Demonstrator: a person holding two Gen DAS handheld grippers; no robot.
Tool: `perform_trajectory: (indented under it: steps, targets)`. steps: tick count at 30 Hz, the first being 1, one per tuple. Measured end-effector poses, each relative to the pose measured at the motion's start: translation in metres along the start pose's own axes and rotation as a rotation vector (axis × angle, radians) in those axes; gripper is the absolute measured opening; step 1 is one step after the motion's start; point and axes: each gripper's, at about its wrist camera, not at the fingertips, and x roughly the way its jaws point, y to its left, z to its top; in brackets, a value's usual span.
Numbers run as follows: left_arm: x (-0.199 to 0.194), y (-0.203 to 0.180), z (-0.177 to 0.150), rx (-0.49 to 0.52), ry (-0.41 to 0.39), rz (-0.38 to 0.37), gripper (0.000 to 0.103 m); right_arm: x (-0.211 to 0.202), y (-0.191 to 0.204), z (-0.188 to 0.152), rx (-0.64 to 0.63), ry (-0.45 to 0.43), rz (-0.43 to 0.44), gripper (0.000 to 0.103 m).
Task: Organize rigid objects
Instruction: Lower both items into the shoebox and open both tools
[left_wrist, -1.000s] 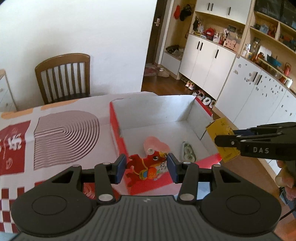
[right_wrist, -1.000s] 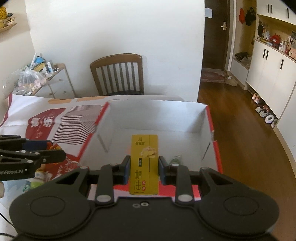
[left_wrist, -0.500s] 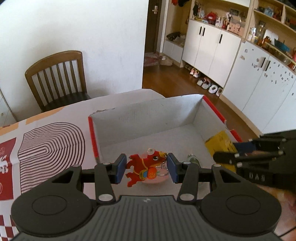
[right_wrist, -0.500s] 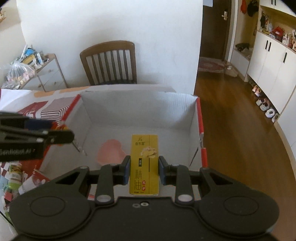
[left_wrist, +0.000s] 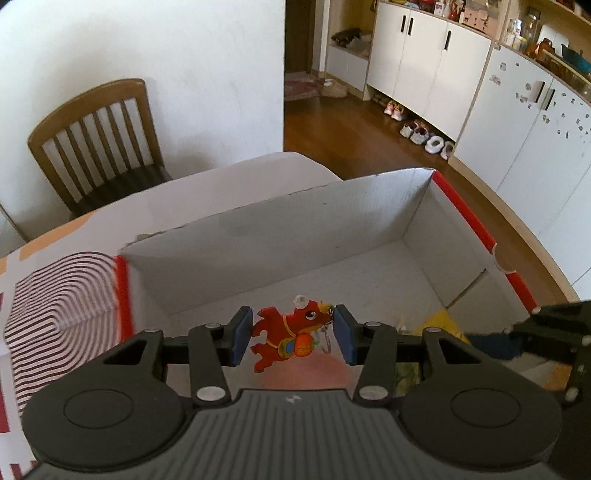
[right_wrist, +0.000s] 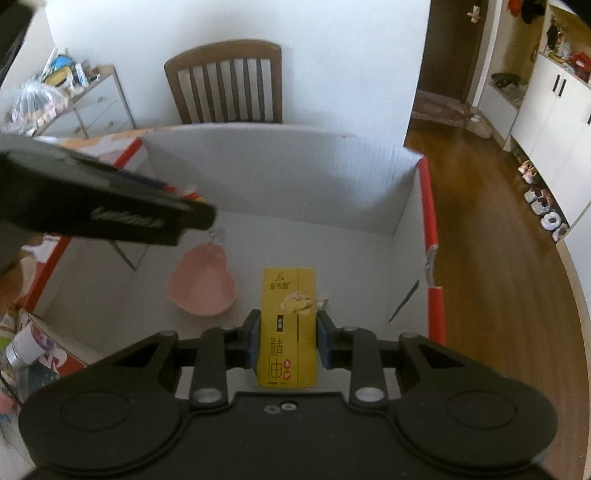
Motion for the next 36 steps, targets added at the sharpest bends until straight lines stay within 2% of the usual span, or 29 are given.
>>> perform_trajectory:
  steps: [11, 18, 23, 30, 32, 34, 36]
  targets:
    - [0.042, -0.015, 0.01, 0.032, 0.068, -0.026, 0.047, 0.015, 0.007, 0.001, -0.043, 0.068, 0.008, 0.029]
    - [0.055, -0.013, 0.012, 0.034, 0.103, -0.028, 0.047, 0.024, 0.007, 0.004, -0.042, 0.11, 0.015, 0.03]
    - [0.065, -0.013, 0.015, 0.033, 0.119, -0.014, 0.047, 0.023, 0.006, 0.008, -0.028, 0.105, 0.015, 0.03]
    - [0.069, -0.016, 0.016, 0.028, 0.127, -0.007, 0.048, 0.018, -0.002, 0.009, 0.002, 0.09, 0.028, 0.038]
    - [0.067, -0.016, 0.016, 0.016, 0.131, -0.007, 0.051, 0.014, -0.002, 0.005, 0.009, 0.087, 0.026, 0.041]
    - [0.063, -0.015, 0.016, 0.0, 0.125, -0.012, 0.062, 0.014, -0.004, 0.004, 0.018, 0.086, 0.032, 0.043]
    - [0.06, -0.013, 0.017, -0.009, 0.115, -0.015, 0.063, 0.014, -0.005, 0.004, 0.025, 0.085, 0.032, 0.045]
